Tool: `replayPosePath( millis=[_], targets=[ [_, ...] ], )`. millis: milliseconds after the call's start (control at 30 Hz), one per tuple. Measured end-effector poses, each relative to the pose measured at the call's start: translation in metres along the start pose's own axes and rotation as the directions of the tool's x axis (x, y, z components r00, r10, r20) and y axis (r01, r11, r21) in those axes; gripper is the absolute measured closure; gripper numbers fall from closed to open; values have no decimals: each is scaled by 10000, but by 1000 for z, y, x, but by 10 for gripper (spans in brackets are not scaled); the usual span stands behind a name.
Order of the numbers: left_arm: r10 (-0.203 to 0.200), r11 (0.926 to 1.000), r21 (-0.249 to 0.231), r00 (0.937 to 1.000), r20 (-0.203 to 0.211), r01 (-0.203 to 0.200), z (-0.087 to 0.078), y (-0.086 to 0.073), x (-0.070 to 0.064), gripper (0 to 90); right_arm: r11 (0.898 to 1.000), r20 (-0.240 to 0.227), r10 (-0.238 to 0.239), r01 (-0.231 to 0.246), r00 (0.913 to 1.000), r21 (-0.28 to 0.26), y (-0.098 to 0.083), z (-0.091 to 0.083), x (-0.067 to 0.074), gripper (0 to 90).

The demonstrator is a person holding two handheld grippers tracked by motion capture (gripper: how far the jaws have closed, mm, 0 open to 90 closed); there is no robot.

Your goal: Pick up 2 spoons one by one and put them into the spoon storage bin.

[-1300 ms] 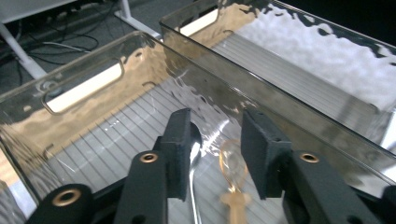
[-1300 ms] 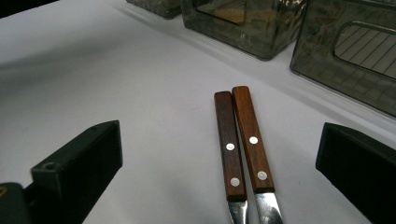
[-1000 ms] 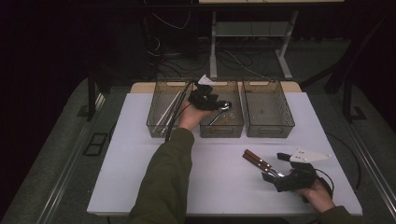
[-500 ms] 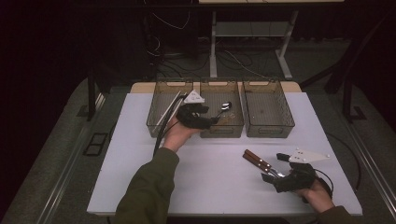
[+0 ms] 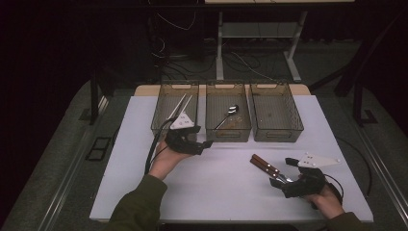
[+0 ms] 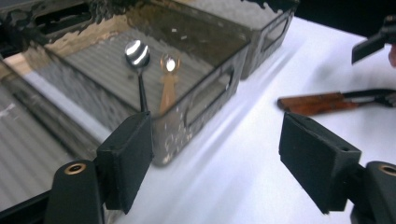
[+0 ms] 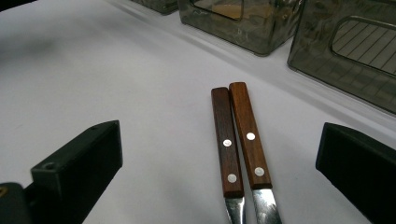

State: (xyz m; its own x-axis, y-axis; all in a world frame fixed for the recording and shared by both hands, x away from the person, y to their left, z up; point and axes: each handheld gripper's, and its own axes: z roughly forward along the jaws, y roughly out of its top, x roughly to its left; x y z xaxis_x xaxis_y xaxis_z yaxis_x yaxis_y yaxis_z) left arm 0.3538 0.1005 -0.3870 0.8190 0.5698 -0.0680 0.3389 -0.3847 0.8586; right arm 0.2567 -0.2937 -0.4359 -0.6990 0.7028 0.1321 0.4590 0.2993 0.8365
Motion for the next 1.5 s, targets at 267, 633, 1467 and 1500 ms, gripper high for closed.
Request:
replayPosePath(
  millis=[267, 633, 1467, 1500],
  targets=[
    [-172, 9998, 90, 9998, -104, 173, -19, -36, -9, 180, 9999, 20, 101, -101, 9999, 50, 0, 0, 0, 7],
    [-391, 9987, 321, 9992, -28, 391, -37, -68, -22, 60, 10000, 108, 72, -72, 9999, 26, -1, 0, -3, 7],
    [-502, 9983, 307, 9980, 396, 490, -48, -90, -32, 0, 9997, 724, 145, -130, 9973, -199, 10, -16, -10, 7],
    [-487, 9984, 314, 9979, 417, 474, -49, -90, -31, 0, 9998, 673, 117, -106, 9977, -179, 11, -18, -12, 7]
  ],
)
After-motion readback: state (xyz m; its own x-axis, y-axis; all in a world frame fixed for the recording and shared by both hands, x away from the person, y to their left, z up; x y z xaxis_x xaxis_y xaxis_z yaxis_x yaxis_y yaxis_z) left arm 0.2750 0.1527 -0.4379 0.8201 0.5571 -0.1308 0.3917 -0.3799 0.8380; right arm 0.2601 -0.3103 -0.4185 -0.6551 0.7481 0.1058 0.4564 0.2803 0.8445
